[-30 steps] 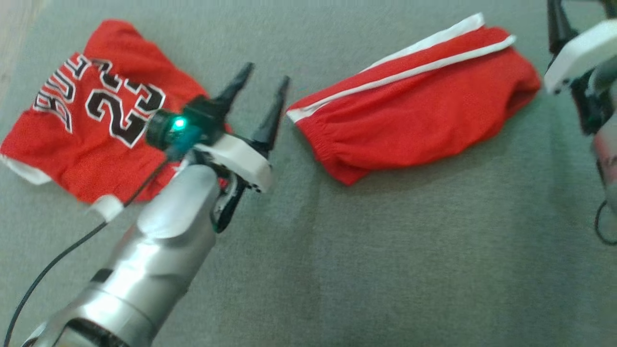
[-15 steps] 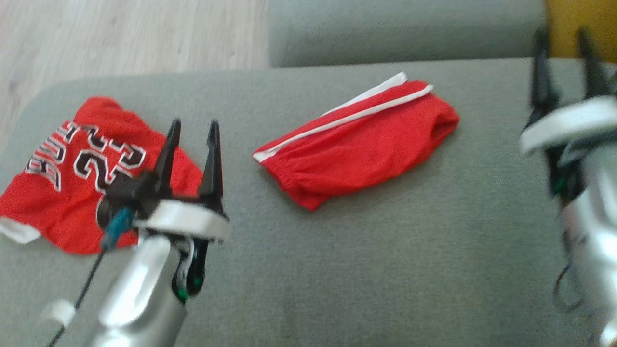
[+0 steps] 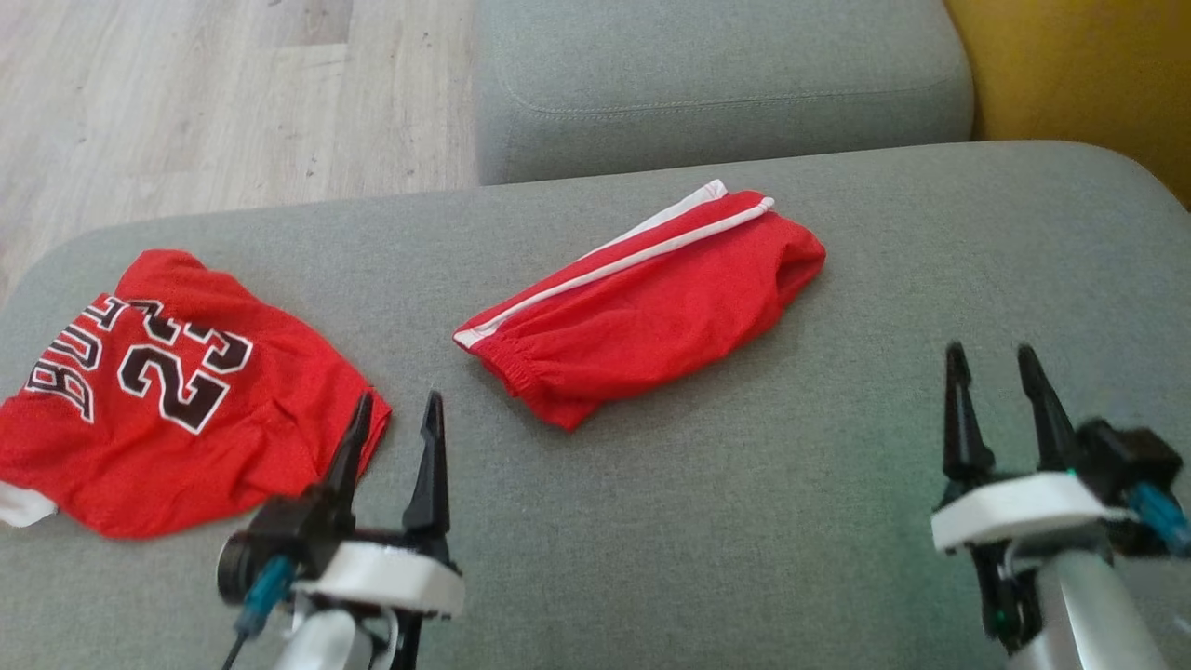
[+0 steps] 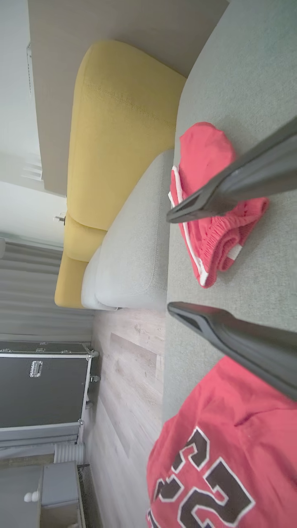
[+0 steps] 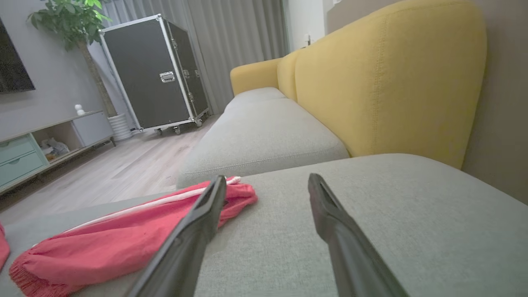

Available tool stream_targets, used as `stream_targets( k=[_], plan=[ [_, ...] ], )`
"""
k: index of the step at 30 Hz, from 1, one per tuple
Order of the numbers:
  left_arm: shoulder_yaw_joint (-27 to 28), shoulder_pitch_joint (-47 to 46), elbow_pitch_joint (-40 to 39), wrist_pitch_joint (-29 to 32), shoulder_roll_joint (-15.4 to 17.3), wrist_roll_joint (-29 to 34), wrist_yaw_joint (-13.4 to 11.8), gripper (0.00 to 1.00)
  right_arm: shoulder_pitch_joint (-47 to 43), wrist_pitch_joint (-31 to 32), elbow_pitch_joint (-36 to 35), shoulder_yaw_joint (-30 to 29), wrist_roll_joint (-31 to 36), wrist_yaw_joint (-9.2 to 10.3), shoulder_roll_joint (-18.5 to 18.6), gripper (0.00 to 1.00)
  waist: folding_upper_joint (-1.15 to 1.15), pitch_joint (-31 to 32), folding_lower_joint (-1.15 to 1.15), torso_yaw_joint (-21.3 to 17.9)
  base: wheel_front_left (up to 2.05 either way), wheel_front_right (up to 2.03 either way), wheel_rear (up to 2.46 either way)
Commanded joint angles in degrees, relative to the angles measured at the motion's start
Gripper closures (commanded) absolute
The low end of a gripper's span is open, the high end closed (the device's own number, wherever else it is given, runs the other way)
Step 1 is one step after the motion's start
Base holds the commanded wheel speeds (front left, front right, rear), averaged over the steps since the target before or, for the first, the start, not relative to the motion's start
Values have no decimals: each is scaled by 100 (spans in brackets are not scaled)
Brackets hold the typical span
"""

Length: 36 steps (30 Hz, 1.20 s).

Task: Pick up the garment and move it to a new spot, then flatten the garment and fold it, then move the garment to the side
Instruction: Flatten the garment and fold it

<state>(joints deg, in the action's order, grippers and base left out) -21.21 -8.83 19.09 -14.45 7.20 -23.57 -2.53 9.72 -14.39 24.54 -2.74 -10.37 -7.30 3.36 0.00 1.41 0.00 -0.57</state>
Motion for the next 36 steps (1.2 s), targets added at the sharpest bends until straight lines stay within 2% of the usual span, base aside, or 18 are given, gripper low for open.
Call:
stream_targets(
  k=[1, 9, 15, 20, 24, 26, 31, 36],
  plan=[
    [371, -53, -255, -54, -17, 109, 59, 0, 69, -61, -294, 72, -38, -19, -28, 0, 0, -12, 0, -13, 0, 0, 0],
    [926, 395, -401, -54, -242, 512, 326, 0, -351, -61, -525, 316, -229, -19, -46, 0, 0, -39, 0, -35, 0, 0, 0],
    [1054, 396, -468, -54, -344, 703, 487, 0, -309, -61, -571, 287, -234, -19, -47, 0, 0, -91, 0, 33, 0, 0, 0],
    [1028, 229, -648, -54, -398, 940, 582, 0, -28, 10, -628, 183, -111, -19, -47, 0, 0, -383, 0, 234, 0, 0, 0],
    [938, 42, -744, -54, -418, 1066, 652, 0, 502, 315, -593, -29, -14, -19, -47, 0, 0, -771, 0, 460, 0, 0, 0],
    [875, -81, -734, -54, -423, 1094, 681, 0, 868, 535, -466, -167, 58, -19, -47, 0, 0, -973, 0, 596, 0, 0, 0],
    [539, -508, -668, -54, -430, 959, 720, 0, 2085, 1312, 486, -830, 228, -19, -13, 0, 0, -1483, 0, 1059, 0, 0, 0],
    [252, -809, -669, -54, -431, 781, 651, 0, 2985, 1780, 1574, -1400, 433, -19, 248, 0, 0, -1768, 0, 1420, 0, 0, 0]
  ],
)
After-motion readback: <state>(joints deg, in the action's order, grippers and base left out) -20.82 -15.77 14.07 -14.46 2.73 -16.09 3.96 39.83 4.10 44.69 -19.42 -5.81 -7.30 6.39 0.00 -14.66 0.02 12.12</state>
